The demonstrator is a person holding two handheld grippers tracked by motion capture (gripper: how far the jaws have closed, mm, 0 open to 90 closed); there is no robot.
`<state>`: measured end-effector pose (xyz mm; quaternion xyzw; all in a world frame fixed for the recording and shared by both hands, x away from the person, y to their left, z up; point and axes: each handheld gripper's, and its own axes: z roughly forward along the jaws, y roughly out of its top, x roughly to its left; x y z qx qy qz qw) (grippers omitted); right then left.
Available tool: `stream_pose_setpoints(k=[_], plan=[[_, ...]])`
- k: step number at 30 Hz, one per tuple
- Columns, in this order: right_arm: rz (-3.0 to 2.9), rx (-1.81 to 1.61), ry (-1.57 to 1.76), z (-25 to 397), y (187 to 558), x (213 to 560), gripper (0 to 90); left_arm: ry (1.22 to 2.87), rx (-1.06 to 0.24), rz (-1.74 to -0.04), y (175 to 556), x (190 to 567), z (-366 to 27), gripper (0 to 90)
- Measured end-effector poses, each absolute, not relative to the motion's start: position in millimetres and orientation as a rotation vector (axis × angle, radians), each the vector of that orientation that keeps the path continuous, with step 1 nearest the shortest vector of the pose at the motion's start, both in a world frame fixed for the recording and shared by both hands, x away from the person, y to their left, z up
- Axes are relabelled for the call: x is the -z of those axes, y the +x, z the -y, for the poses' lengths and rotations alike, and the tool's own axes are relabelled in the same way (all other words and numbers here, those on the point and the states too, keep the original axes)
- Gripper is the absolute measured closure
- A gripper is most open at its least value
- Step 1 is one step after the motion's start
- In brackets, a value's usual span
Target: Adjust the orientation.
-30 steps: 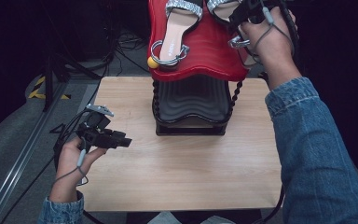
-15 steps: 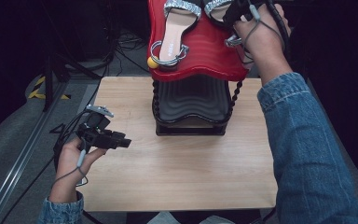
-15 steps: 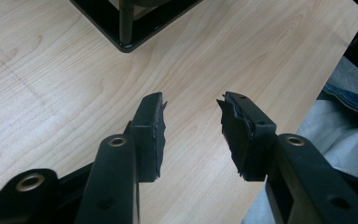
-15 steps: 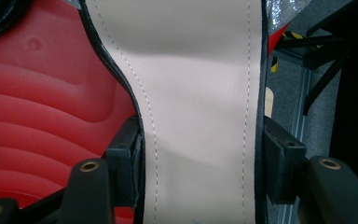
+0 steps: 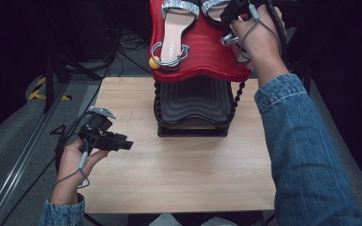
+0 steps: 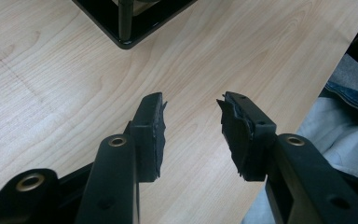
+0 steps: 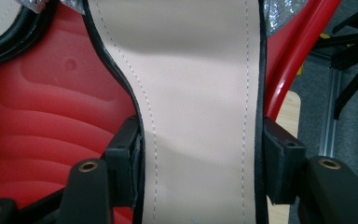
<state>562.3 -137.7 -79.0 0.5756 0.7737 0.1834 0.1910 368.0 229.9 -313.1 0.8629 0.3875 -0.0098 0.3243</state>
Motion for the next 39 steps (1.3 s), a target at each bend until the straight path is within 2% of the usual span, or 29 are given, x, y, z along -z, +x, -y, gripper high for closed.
stream_pose_setpoints(k=[13, 28, 36, 39], plan=[[-2.202, -0.523, 1.627, 128, 571, 96, 42.2, 2.261, 0.033, -1.016, 368, 315, -230, 59.1], [-2.254, -0.577, 1.586, 134, 560, 104, 40.1, 2.267, 0.039, -1.016, 368, 314, -225, 58.9], [-2.248, -0.667, 1.537, 142, 546, 91, 27.6, 2.279, 0.036, -1.023, 365, 316, -223, 58.8], [-2.257, -0.715, 1.489, 147, 537, 83, 27.5, 2.285, 0.031, -1.023, 364, 316, -224, 58.6]])
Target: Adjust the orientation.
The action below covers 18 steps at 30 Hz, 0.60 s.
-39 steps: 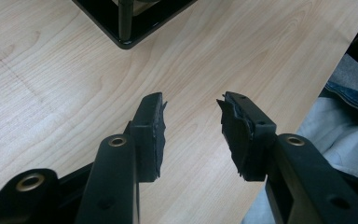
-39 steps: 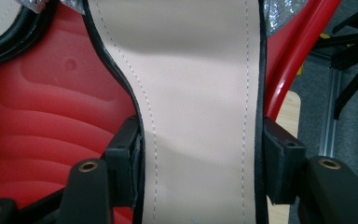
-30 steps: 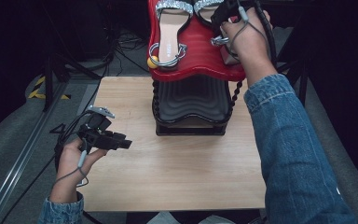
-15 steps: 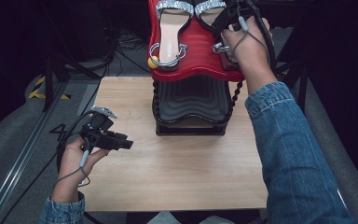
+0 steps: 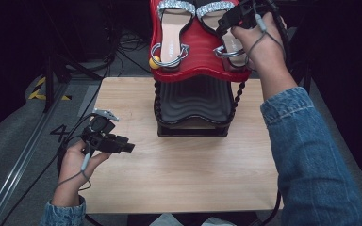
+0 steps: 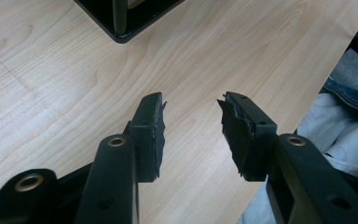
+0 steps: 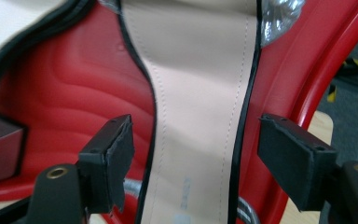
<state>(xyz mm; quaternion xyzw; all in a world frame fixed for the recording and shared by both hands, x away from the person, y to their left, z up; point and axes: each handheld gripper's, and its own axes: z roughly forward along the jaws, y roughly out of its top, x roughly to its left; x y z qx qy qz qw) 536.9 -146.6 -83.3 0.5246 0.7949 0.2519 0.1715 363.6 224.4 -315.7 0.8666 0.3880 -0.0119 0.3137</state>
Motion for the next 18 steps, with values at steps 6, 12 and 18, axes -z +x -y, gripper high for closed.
stream_pose_setpoints(k=[6, 12, 18], plan=[[-2.293, -0.822, 1.369, 158, 510, 70, 28.2, 2.278, 0.029, -1.035, 362, 316, -226, 58.4], [-2.313, -0.915, 1.227, 179, 475, 60, 30.8, 2.285, 0.033, -1.038, 360, 316, -226, 57.9], [-2.354, -0.988, 1.122, 205, 445, 63, 38.4, 2.287, 0.031, -1.027, 360, 314, -227, 57.7]])
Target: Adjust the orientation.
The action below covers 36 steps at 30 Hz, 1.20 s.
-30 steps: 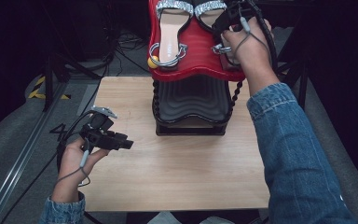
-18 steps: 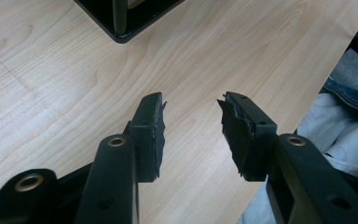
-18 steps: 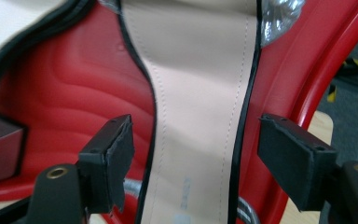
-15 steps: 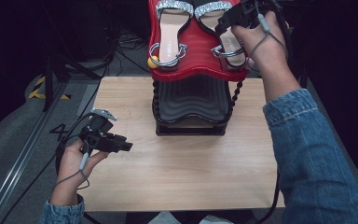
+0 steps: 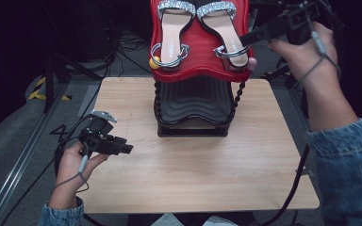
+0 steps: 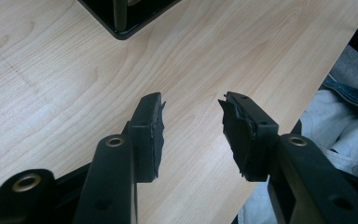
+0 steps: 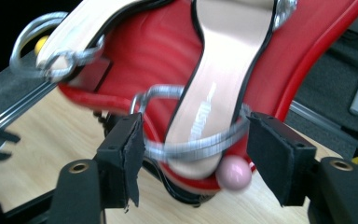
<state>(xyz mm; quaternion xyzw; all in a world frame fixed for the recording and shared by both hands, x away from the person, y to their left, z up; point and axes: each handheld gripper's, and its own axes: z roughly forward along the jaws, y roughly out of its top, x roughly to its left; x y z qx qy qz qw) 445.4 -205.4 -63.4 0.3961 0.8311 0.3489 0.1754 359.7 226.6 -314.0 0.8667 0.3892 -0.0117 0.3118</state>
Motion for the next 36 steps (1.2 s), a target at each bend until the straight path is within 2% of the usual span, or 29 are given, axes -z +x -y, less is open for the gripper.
stream_pose_setpoints(k=[7, 15, 36], plan=[[-2.387, -1.019, 1.015, 230, 416, 75, 45.2, 2.297, 0.032, -1.022, 359, 314, -226, 57.5], [-2.480, -1.053, 0.908, 269, 391, 118, 49.4, 2.311, 0.034, -1.037, 356, 317, -226, 57.2], [-2.667, -1.003, 0.818, 278, 376, 230, 48.9, 2.331, 0.041, -1.040, 344, 319, -227, 56.7]])
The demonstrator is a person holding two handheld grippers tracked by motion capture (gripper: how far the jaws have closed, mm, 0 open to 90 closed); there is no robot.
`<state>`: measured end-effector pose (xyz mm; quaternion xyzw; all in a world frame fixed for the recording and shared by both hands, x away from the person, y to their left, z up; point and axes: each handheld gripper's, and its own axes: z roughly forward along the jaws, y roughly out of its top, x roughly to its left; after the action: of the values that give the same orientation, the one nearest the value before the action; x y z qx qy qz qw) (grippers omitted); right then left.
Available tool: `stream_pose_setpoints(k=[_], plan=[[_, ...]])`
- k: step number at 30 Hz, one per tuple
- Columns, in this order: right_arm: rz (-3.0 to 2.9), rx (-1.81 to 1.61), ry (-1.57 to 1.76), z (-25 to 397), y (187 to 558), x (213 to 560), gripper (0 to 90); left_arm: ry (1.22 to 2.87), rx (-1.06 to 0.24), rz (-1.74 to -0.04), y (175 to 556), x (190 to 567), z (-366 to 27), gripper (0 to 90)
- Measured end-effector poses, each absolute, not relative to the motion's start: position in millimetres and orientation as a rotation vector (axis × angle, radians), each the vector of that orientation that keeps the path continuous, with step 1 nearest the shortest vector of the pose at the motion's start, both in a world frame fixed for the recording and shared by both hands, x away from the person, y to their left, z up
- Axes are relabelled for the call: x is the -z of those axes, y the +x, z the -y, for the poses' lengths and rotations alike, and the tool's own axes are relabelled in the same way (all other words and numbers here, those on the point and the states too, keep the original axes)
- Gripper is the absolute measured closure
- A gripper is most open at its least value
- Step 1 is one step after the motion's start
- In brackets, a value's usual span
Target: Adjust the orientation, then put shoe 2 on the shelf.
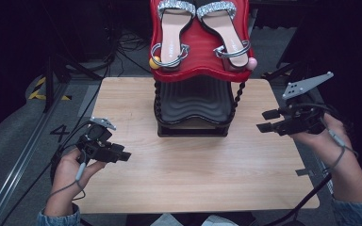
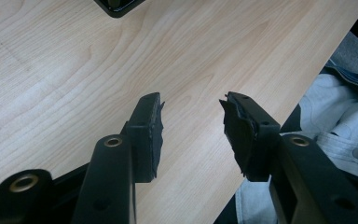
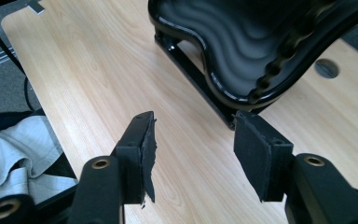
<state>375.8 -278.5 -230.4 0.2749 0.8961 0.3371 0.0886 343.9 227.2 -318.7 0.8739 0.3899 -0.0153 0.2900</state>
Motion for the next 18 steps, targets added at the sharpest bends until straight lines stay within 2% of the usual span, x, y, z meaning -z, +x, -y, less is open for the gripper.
stream_pose_setpoints(k=[18], plan=[[-2.769, -0.932, 0.870, 270, 388, 345, 48.5, 2.346, 0.049, -1.041, 346, 323, -226, 56.6]])
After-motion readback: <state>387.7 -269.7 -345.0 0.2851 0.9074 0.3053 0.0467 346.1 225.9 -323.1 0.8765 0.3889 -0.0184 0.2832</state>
